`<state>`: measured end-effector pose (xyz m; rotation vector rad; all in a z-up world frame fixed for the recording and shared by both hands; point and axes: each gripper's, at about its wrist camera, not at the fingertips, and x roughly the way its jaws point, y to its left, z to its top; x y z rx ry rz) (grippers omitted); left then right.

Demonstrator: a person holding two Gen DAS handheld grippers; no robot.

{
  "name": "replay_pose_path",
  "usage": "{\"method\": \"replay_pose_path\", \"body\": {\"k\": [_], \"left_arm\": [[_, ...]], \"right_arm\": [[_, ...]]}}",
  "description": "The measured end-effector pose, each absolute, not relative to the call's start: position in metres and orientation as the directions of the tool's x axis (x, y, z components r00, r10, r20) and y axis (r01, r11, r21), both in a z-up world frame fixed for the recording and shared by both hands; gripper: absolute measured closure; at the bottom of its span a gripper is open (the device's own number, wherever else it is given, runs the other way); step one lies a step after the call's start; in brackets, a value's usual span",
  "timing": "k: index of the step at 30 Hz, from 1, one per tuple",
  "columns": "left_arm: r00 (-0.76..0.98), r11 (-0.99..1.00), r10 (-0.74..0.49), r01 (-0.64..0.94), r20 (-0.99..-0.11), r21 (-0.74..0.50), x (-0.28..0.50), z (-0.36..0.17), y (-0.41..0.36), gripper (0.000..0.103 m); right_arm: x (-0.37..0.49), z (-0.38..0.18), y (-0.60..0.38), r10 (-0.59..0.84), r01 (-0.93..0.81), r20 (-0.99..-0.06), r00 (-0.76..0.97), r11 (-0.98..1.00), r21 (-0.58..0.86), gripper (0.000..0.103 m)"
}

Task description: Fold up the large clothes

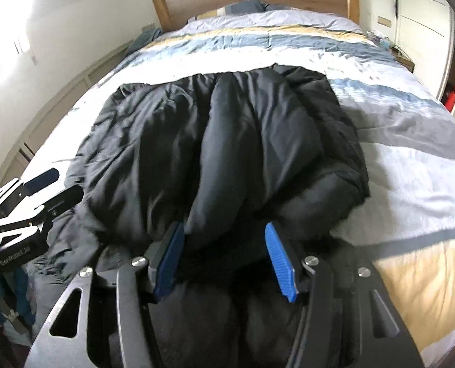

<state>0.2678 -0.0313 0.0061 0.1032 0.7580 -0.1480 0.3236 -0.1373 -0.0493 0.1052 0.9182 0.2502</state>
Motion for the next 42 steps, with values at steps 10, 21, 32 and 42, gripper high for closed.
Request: {"method": "replay_pose_path", "body": {"k": [10,21,32,42], "left_arm": [[0.79,0.982,-0.124,0.183,-0.6,0.038,0.192,0.045,-0.025,0.02],[0.835,0.981,-0.152,0.195,-0.528,0.025,0.127,0.066,-0.019,0.011],[0.854,0.987,-0.131,0.162,-0.503,0.019,0.091,0.069,-0.006,0.004],[0.857,0.993,-0.085,0.112,-0.508,0.023,0.074,0.062,0.013,0.001]], "right_arm": [[0.25,-0.015,-0.146,0.283,-0.165,-0.705,0.651,0.959,0.233,0.049],[0.194,0.005,-0.157,0.252,-0.138,-0.668,0.7,0.966,0.22,0.041],[0.152,0.009,-0.185,0.196,-0.072,-0.657,0.728,0.975,0.21,0.034],[0.123,-0.003,-0.233,0.144,0.045,-0.665,0.732,0.965,0.259,0.029]]}}
